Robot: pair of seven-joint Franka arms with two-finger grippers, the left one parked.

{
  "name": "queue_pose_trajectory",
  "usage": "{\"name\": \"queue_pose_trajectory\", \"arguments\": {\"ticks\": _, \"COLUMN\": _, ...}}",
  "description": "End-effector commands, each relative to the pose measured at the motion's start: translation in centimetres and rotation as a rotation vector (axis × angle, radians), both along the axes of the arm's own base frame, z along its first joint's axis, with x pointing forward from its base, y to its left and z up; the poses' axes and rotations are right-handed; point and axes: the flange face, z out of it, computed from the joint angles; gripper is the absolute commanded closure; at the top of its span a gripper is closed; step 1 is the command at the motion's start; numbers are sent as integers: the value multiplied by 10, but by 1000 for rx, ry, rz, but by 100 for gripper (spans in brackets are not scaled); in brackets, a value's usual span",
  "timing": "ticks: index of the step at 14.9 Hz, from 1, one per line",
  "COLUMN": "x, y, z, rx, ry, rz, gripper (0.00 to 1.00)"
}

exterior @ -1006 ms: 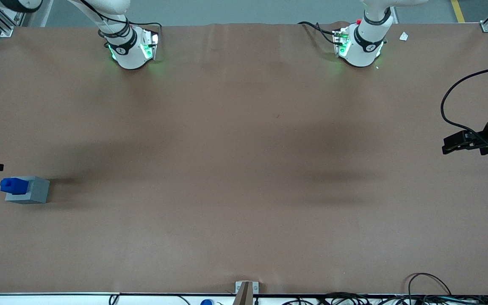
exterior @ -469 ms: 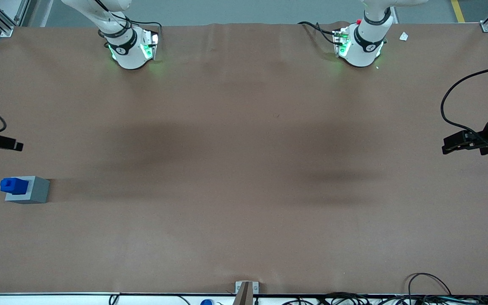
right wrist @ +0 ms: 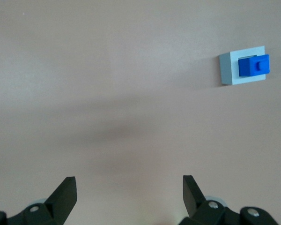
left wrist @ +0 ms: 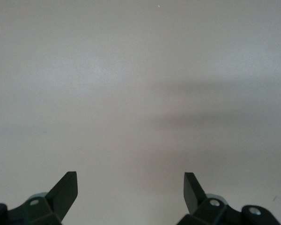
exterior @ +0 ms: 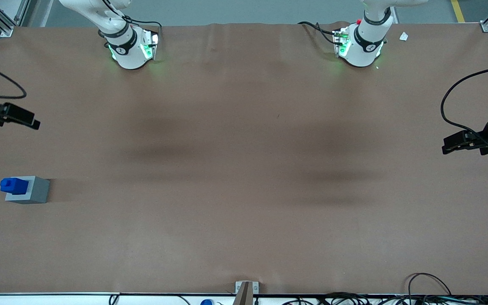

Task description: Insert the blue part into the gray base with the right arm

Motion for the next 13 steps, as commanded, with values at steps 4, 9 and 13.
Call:
{"name": "queue_pose_trajectory", "arguments": {"ticks": 4, "x": -64, "y": 2, "z": -6, "rx": 4, "ry": -31, "rz": -8, "gripper": 0}}
{"name": "queue_pose_trajectory", "arguments": {"ticks": 9, "x": -62, "y": -1, "z": 11, "rx": 0, "ry": -54, "rz": -13, "gripper": 0}}
{"name": "queue_pose_trajectory", "arguments": {"ticks": 13, "x": -61, "y": -3, "z": 15, "rx": 0, "ry": -65, "rz": -7, "gripper": 0}}
